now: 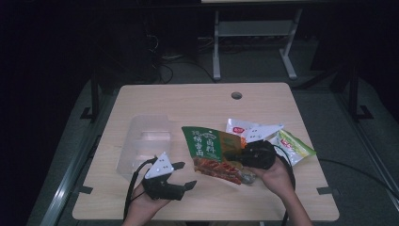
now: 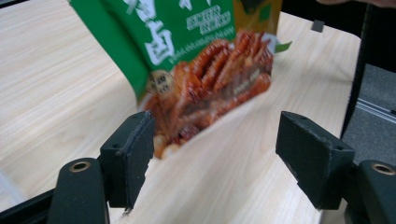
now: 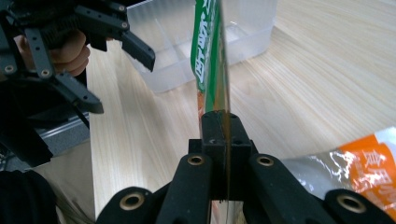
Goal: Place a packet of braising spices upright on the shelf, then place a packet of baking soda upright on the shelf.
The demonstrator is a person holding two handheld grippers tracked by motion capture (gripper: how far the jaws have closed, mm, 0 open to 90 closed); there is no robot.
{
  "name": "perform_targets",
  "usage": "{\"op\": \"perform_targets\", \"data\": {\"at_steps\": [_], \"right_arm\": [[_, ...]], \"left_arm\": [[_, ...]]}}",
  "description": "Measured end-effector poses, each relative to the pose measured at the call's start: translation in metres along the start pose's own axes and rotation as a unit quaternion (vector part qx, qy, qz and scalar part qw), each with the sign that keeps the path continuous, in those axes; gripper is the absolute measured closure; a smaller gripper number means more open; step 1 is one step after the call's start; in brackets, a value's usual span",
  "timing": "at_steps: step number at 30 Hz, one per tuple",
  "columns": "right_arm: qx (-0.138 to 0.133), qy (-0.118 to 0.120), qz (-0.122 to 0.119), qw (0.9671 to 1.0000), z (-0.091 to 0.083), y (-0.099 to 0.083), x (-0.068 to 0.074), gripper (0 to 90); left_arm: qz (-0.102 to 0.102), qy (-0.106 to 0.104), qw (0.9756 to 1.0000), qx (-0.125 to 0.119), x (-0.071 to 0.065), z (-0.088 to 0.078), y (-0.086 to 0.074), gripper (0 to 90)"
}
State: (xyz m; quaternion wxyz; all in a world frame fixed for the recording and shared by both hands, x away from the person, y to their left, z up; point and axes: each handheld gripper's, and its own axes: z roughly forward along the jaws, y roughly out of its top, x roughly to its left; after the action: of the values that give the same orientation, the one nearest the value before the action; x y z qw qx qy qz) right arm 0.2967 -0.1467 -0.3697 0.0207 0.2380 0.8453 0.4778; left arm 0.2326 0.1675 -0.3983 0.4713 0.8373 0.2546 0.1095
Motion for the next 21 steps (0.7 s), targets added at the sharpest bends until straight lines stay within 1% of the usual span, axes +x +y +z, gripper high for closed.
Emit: {"op": "perform_targets", "data": {"at_steps": [1, 2, 3, 5, 8, 10, 13, 14, 21], "right_arm": [[0.000, 0.000, 0.000, 1.0000, 0.000, 0.000, 0.000, 90.0], [0.003, -0.003, -0.001, 1.0000, 0.001, 0.003, 0.002, 90.0], [0.007, -0.006, -0.005, 0.9999, 0.002, 0.009, 0.003, 90.0], [0.006, -0.008, -0.007, 0.9999, 0.003, 0.014, 0.004, 90.0], [0.001, -0.007, -0.003, 1.0000, 0.004, 0.020, 0.005, 90.0], [0.004, -0.007, -0.005, 1.0000, 0.004, 0.025, 0.006, 90.0], [0.003, -0.007, -0.007, 0.9999, 0.004, 0.031, 0.006, 90.0], [0.002, -0.008, -0.006, 0.9999, 0.004, 0.032, 0.006, 90.0], [0.001, -0.008, -0.002, 1.0000, 0.004, 0.035, 0.005, 90.0]], "left_arm": [[0.000, 0.000, 1.0000, 0.000, 0.000, 0.000, 0.000, 26.4], [0.000, -0.001, 1.0000, -0.002, 0.000, -0.001, -0.004, 26.4], [0.001, -0.001, 1.0000, 0.003, 0.000, -0.002, -0.008, 25.5], [-0.005, 0.000, 0.9999, 0.010, 0.000, -0.002, -0.011, 25.4], [-0.010, 0.002, 0.9999, 0.007, 0.003, -0.004, -0.013, 25.2], [-0.008, 0.004, 1.0000, 0.004, 0.003, -0.005, -0.013, 25.2], [-0.002, 0.005, 1.0000, 0.007, 0.001, -0.006, -0.014, 25.3], [-0.003, 0.005, 1.0000, 0.003, 0.000, -0.005, -0.014, 25.3], [0.004, 0.003, 1.0000, 0.003, -0.003, -0.006, -0.013, 25.4]]}}
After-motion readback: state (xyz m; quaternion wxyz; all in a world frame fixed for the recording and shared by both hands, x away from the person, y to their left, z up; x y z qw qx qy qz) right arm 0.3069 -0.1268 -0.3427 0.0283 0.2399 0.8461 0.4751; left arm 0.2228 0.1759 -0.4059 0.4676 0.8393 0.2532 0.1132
